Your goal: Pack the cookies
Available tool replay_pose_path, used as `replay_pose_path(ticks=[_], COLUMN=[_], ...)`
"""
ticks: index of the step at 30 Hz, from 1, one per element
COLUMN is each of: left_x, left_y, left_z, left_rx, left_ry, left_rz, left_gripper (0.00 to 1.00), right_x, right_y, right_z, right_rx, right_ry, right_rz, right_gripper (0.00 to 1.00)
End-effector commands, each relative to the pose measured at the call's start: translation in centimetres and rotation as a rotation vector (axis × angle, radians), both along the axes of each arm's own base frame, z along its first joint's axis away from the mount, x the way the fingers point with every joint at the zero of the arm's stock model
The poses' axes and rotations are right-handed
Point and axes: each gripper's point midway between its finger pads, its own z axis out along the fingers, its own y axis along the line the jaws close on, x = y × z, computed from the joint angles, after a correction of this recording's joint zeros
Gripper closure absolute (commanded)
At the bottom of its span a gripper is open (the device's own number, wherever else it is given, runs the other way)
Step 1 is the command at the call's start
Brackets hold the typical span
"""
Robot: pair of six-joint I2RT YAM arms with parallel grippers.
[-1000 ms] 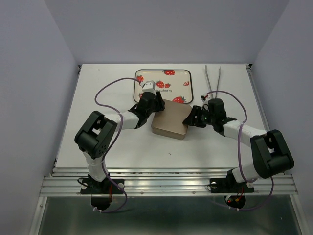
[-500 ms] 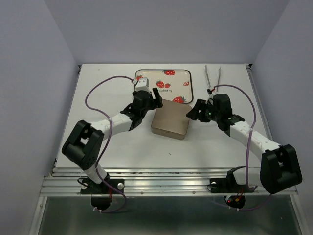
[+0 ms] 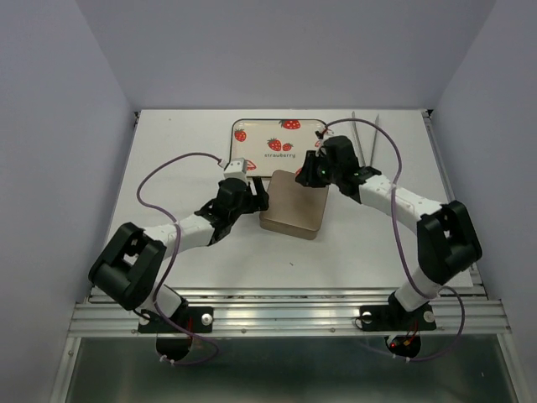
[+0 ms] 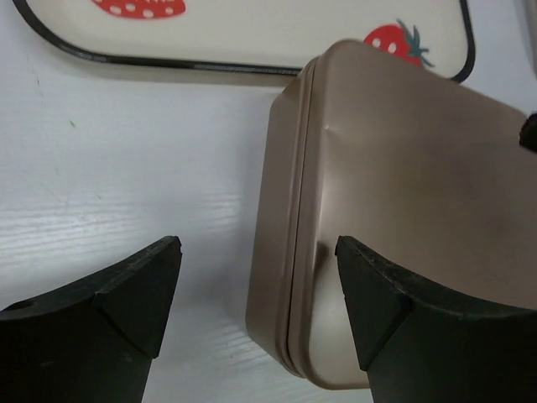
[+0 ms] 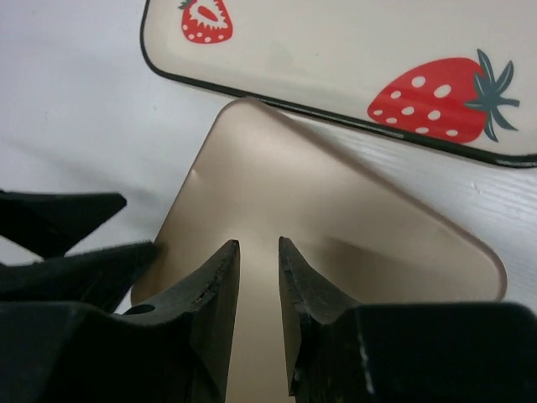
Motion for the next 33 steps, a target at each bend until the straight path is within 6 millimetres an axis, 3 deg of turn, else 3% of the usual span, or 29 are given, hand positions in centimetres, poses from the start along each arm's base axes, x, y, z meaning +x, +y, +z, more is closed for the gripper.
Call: replay_pose_path(ticks=[1,5,11,14,19,21,23,24,25,26,27,28,30,31,32,33], left_x=[-0.8,-1.1,-2.0,-2.4,-2.3,-2.0,-1.8,-1.6,-1.8,-2.0,-2.1,-2.3,-2.8,-3.2,-3.2,-3.3], left_y=[-0.3,0.3,1.5,1.8,1.4,1.1,1.3,1.5,2.0,2.3,3.1,3.6,4.9,5.4,5.6,5.7], left_z=[-2.0,-4.0,-6.0,-6.1,-4.2,-2.4,-0.6,2.0,2.9,3.9,6.4,7.3,8.2,8.8,9.1,9.0], left_rx=[0.000,0.030,0.066,0.061,0.016,-0.010,-0.033,-0.074,-0.077,-0.091,-0.127,-0.136,-0.134,-0.141,-0.146,-0.145], left_ry=[0.039,0.080,0.126,0.135,0.099,0.068,0.036,-0.014,-0.026,-0.041,-0.093,-0.108,-0.117,-0.138,-0.150,-0.155], left_rz=[-0.034,-0.018,0.017,0.025,0.016,0.019,0.030,0.054,0.068,0.080,0.118,0.136,0.176,0.191,0.196,0.196], left_gripper=[0.15,0.19,0.26,0.28,0.29,0.28,0.21,0.13,0.09,0.01,0.01,0.01,0.01,0.01,0.01,0.01], right_x=[3.6,4.9,4.9,4.4,4.6,4.9,4.9,4.5,4.4,4.1,3.2,2.6,1.6,0.6,-0.5,-1.2], right_y=[1.9,2.7,2.8,2.9,2.1,1.9,1.5,1.1,0.6,0.1,-0.6,-1.2,-2.8,-3.7,-4.8,-5.3], right_z=[0.0,-4.8,-9.0,-9.6,-6.0,-2.9,-0.4,2.1,3.3,4.3,6.0,6.6,6.9,8.2,6.0,5.4], right_rx=[-0.042,-0.083,-0.132,-0.142,-0.138,-0.110,-0.080,-0.041,-0.031,-0.021,-0.003,0.003,-0.003,0.028,-0.006,0.005], right_ry=[-0.060,0.029,0.111,0.129,0.048,-0.012,-0.053,-0.085,-0.110,-0.128,-0.158,-0.171,-0.184,-0.201,-0.159,-0.138], right_rz=[-0.036,-0.070,-0.097,-0.097,-0.147,-0.169,-0.193,-0.216,-0.238,-0.253,-0.262,-0.273,-0.326,-0.353,-0.378,-0.401], right_gripper=[0.69,0.72,0.73,0.74,0.74,0.67,0.57,0.49,0.25,0.16,0.08,0.00,0.00,0.00,0.00,0.00])
